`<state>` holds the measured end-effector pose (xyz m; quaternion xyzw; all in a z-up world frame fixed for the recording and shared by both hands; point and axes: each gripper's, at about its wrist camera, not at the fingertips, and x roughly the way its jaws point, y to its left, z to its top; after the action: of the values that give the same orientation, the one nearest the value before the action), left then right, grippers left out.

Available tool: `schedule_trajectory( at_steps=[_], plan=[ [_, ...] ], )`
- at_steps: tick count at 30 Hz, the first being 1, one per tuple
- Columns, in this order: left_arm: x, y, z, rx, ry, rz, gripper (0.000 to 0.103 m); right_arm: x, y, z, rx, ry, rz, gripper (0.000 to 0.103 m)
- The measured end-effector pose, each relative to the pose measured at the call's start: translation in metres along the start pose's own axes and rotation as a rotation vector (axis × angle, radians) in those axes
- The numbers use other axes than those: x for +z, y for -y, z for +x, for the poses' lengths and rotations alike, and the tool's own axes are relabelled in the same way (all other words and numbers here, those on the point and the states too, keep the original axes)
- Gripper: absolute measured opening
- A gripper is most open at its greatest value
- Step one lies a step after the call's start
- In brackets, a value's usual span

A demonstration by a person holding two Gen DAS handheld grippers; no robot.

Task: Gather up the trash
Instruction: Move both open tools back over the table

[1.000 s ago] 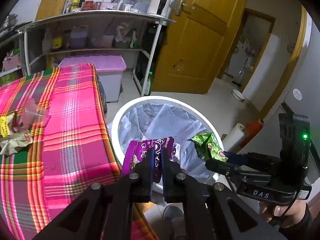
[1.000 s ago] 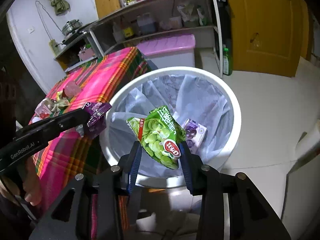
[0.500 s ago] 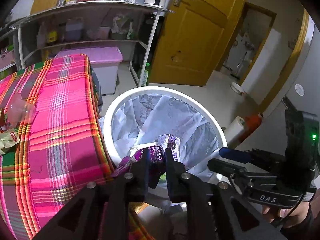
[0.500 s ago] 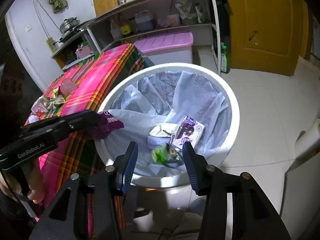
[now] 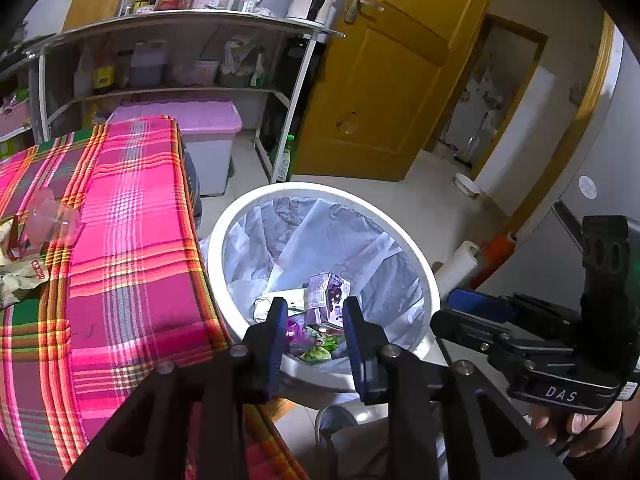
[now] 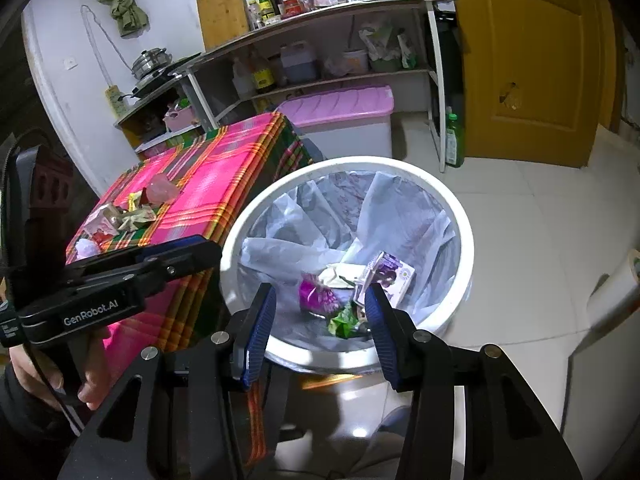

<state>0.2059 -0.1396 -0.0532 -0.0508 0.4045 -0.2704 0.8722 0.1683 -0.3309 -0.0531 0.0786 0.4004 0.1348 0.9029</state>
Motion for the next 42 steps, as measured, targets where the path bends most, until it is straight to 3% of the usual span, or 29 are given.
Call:
schedule_trajectory(
  at_steps=[6, 14, 29, 42],
  plan=[
    [-0.006, -0.003, -0.023, 0.016, 0.038, -0.01, 0.028, 0.002, -0.013, -0.016, 0.03, 0.045, -0.027, 0.047],
    [-0.02, -0.013, -0.07, 0.092, 0.112, -0.04, 0.028, 0.006, -0.039, -0.03, 0.074, 0.089, -0.06, 0.047],
    [-0.056, -0.062, -0.157, 0.211, 0.224, -0.125, 0.028, 0.012, -0.106, -0.019, 0.178, 0.078, -0.186, 0.047],
    [-0.072, -0.115, -0.2, 0.348, 0.275, -0.218, 0.028, 0.027, -0.155, 0.006, 0.223, 0.035, -0.302, 0.047]
  ],
)
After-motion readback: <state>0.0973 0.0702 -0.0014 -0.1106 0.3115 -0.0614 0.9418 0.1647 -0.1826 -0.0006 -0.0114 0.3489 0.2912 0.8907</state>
